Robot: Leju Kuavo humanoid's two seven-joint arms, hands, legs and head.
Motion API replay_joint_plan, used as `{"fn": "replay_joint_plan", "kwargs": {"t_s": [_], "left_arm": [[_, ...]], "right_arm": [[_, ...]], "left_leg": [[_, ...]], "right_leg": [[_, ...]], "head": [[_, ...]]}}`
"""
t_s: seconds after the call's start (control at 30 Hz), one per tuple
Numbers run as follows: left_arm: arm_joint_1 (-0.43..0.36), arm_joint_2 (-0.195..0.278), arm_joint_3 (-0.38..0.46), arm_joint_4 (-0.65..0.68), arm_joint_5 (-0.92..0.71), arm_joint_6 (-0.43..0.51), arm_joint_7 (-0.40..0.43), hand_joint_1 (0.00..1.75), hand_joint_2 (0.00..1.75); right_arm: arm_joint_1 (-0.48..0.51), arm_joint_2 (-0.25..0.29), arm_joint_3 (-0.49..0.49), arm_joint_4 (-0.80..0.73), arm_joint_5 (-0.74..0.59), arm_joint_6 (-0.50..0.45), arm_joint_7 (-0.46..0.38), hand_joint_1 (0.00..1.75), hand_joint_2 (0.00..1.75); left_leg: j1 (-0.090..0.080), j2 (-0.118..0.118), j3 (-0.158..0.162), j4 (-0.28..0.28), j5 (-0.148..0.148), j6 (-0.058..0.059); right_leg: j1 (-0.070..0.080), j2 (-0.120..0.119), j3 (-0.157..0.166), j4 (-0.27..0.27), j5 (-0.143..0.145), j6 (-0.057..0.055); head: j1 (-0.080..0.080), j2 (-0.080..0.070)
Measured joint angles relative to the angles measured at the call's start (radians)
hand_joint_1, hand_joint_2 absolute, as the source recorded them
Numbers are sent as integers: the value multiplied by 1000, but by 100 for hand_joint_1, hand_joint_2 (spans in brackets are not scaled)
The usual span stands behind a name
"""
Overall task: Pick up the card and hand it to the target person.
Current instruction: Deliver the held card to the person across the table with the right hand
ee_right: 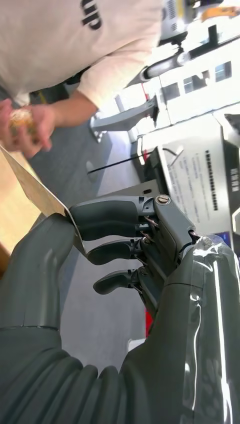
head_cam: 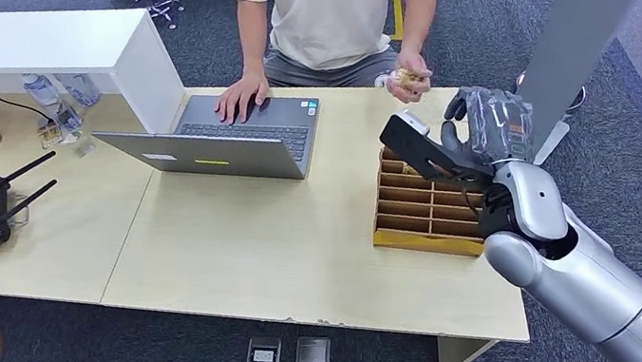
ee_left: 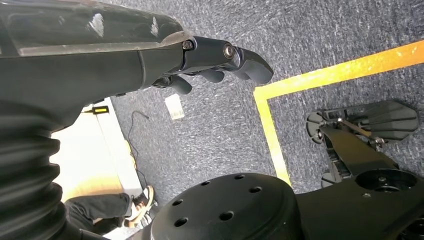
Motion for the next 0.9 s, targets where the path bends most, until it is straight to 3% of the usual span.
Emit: {"fn": "replay_joint_plan", "kwargs": {"t_s": [0.4,0.57,0.9], "left_arm": [[-2,-7,-4,0,-40,-14,-27,0,175],[-9,-11,-7,0,-50,-16,-21,0,175],[-11,-17,-7,0,-57,-20,-18,0,175]], "right_arm": [[2,24,0,87,257,-425,-100,127,175],[21,33,-20,124,435,-445,-91,127,175],[42,78,-44,206,470,-446,-158,127,175]], "left_leg": [[0,0,0,0,0,0],[0,0,0,0,0,0],[0,0,0,0,0,0]], "right_leg": [[0,0,0,0,0,0],[0,0,0,0,0,0],[0,0,0,0,0,0]], "head": [[0,0],[0,0],[0,0]]}}
